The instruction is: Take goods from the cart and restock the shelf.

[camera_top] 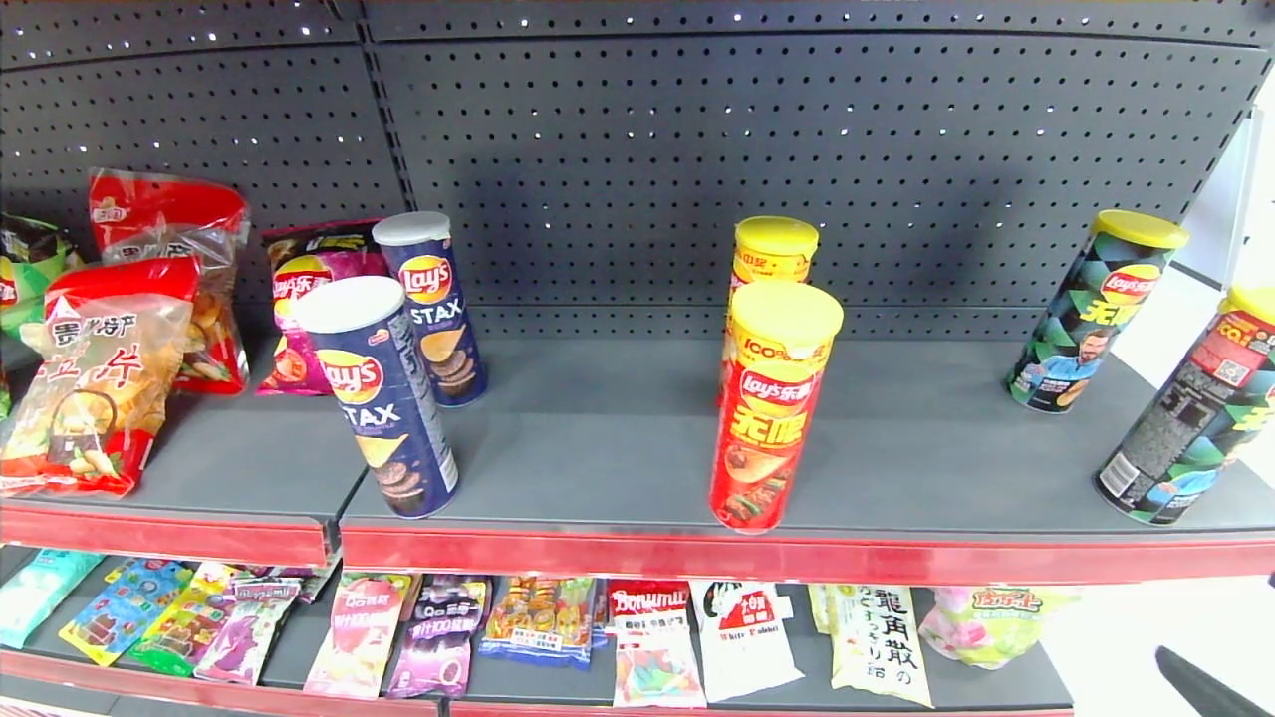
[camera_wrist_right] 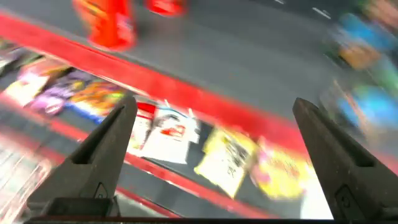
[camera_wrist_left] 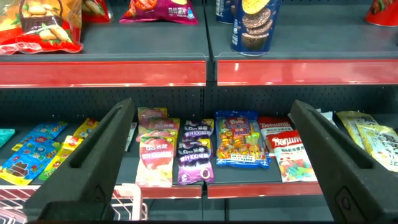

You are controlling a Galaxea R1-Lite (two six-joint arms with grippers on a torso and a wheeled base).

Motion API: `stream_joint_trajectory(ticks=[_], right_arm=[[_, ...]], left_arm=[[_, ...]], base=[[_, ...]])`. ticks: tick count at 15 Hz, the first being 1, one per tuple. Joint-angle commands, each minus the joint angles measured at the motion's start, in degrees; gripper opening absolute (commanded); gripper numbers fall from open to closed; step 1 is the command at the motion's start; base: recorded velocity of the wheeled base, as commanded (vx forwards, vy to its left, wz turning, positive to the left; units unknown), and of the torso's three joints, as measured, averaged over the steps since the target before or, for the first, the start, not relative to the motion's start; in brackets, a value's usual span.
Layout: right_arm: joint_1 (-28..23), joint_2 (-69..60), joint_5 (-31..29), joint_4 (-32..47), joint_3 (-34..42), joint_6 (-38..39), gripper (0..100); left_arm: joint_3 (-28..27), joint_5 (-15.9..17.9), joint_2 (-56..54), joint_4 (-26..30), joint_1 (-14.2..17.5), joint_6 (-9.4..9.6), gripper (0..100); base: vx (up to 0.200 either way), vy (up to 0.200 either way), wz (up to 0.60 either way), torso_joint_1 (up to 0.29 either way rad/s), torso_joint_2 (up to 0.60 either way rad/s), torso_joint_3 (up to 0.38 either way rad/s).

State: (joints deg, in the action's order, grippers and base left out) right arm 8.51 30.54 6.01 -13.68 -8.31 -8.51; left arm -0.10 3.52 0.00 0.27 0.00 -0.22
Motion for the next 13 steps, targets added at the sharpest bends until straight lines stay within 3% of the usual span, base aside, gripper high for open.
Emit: stream_joint_trajectory(ticks=[1, 4, 5, 13], right_arm=[[-7.4, -25.7, -0.6, 13.1, 5.3, 3.5, 100], [-8.6, -30.5, -4.3, 13.8, 8.0, 6.2, 100], [-8.7, -30.4, -6.0, 13.9, 8.3, 10.3, 100], [-8.7, -30.4, -6.3, 13.9, 8.3, 9.0, 100]], left_arm=[[0.0, 0.0, 0.0, 0.0, 0.0, -0.04, 100], [0.0, 0.0, 0.0, -0.1, 0.0, -0.04, 100], [0.0, 0.0, 0.0, 0.0, 0.0, -0.04, 100], [0.0, 0.0, 0.0, -0.1, 0.0, -0.04, 100]], base=[[0.0, 0.0, 0.0, 0.0, 0.0, 0.0], [0.0, 0.0, 0.0, 0.0, 0.0, 0.0], [0.0, 0.0, 0.0, 0.0, 0.0, 0.0], [0.0, 0.0, 0.0, 0.0, 0.0, 0.0]])
